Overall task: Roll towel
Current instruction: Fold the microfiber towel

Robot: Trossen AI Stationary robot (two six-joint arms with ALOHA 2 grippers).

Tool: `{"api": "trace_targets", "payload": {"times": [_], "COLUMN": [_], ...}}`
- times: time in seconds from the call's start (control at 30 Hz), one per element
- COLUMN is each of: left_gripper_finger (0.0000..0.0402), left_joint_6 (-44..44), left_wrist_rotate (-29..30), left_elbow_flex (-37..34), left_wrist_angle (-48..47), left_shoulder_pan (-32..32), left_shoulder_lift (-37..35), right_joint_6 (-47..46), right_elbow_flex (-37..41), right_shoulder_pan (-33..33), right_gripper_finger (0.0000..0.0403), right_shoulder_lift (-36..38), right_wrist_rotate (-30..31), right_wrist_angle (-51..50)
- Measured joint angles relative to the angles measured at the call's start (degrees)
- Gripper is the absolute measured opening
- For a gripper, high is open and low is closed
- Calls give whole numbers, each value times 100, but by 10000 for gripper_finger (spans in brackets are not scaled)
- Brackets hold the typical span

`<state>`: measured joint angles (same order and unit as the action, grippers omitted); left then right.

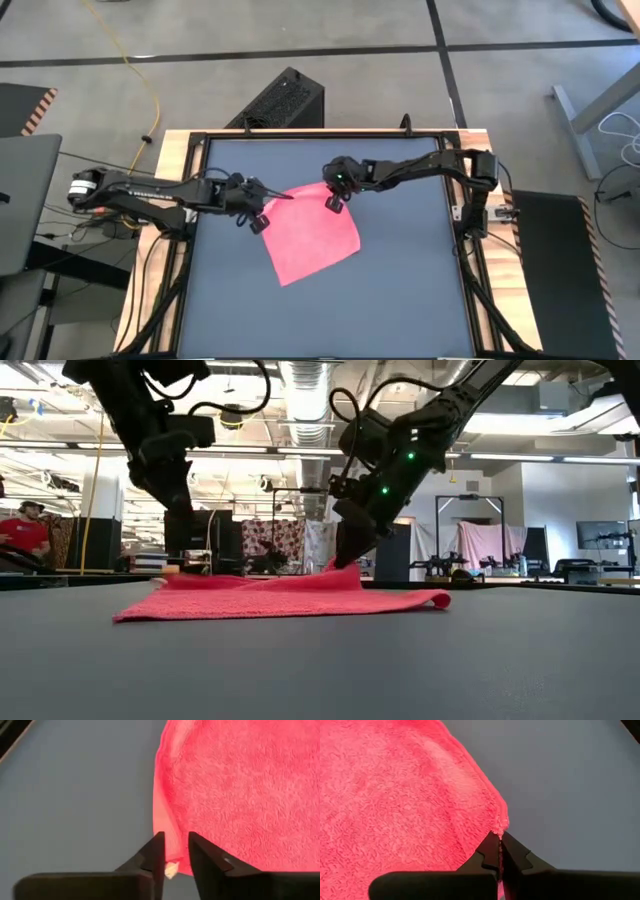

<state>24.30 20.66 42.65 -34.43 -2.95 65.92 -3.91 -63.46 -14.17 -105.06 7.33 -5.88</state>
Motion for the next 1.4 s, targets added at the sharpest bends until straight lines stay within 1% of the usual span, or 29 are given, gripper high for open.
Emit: {"api": "trace_targets", "payload": {"times": [0.07,0.13,0.17,0.2,0.27,0.3,0.33,0.53,0.67,0.8,0.97,1.07,1.13,1.27,1.4], "left_gripper_finger": [112,130,137,143,150,152,152,153,153,153,153,153,153,153,153], "left_joint_6": [-253,-766,-1100,-1454,-1994,-2218,-2403,-2742,-2948,-3170,-3256,-3266,-3260,-3190,-3059], "left_wrist_rotate": [15,-64,-275,-614,-1455,-1797,-2006,-2812,-3096,-3306,-3312,-3412,-3533,-3569,-4071], "left_elbow_flex": [0,-8,-40,-69,-82,-81,-83,-94,-84,-33,28,27,77,157,256], "left_wrist_angle": [275,937,1528,2025,2901,3259,3446,4249,4825,4964,5092,5254,5152,4973,4954], "left_shoulder_pan": [-135,-290,-398,-521,-785,-909,-1010,-1632,-1922,-2044,-2092,-2102,-2119,-2166,-2224], "left_shoulder_lift": [-154,-219,-216,-181,104,280,480,1703,2218,2530,2619,2619,2617,2679,2773], "right_joint_6": [98,260,374,498,719,813,866,1049,1064,1059,1059,1046,1046,1046,1052], "right_elbow_flex": [0,0,0,0,0,0,0,0,-2,-2,-2,-2,-2,-2,-2], "right_shoulder_pan": [4,4,4,4,22,39,65,220,232,230,232,234,247,252,283], "right_gripper_finger": [22,22,22,22,22,22,22,22,22,22,22,22,22,22,22], "right_shoulder_lift": [-17,-19,-19,-19,-19,-19,-19,-19,-19,-19,-19,-19,-19,-19,-19], "right_wrist_rotate": [-11,-77,-133,-217,-367,-423,-441,-472,-472,-470,-557,-612,-612,-616,-616], "right_wrist_angle": [131,240,335,433,581,648,701,862,919,944,961,968,983,1044,1109]}}
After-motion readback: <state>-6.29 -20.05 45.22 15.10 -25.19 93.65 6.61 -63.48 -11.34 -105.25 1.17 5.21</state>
